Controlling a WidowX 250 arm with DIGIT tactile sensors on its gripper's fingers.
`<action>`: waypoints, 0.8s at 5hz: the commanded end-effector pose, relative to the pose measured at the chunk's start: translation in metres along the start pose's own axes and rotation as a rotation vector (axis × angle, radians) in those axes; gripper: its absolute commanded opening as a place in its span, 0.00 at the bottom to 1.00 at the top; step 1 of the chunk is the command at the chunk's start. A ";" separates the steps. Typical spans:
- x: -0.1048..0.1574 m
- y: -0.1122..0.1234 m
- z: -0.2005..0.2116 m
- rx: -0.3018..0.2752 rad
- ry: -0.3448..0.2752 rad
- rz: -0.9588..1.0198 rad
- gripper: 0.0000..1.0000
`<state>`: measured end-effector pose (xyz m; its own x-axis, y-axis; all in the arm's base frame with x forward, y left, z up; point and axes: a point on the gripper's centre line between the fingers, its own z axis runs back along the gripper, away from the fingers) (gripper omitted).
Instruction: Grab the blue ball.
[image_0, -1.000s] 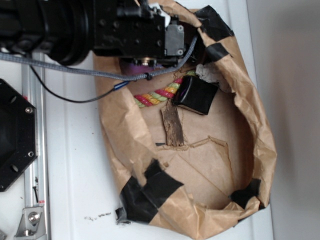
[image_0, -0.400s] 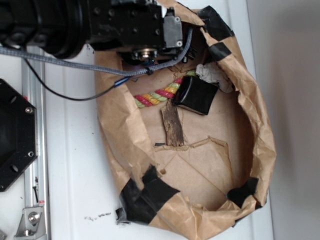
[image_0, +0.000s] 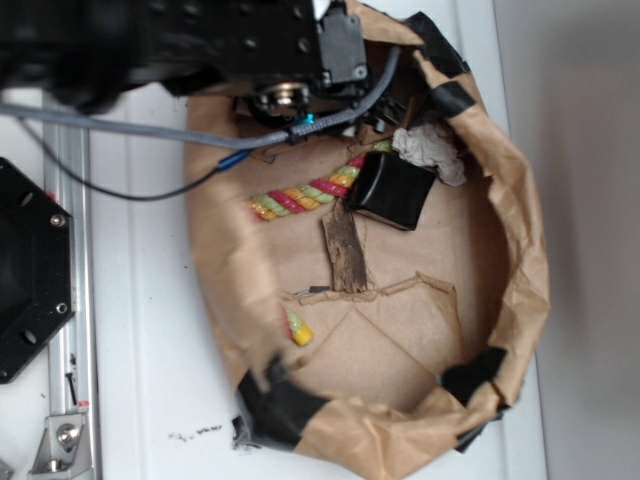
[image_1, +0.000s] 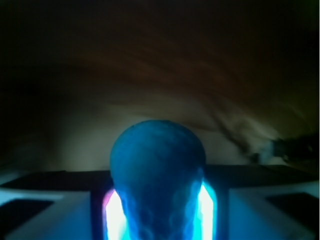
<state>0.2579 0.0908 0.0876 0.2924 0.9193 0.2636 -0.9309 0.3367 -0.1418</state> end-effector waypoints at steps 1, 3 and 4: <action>-0.027 -0.026 0.065 -0.239 0.122 -0.440 0.00; -0.028 -0.010 0.067 -0.260 0.197 -0.589 0.00; -0.026 -0.009 0.067 -0.252 0.177 -0.562 0.00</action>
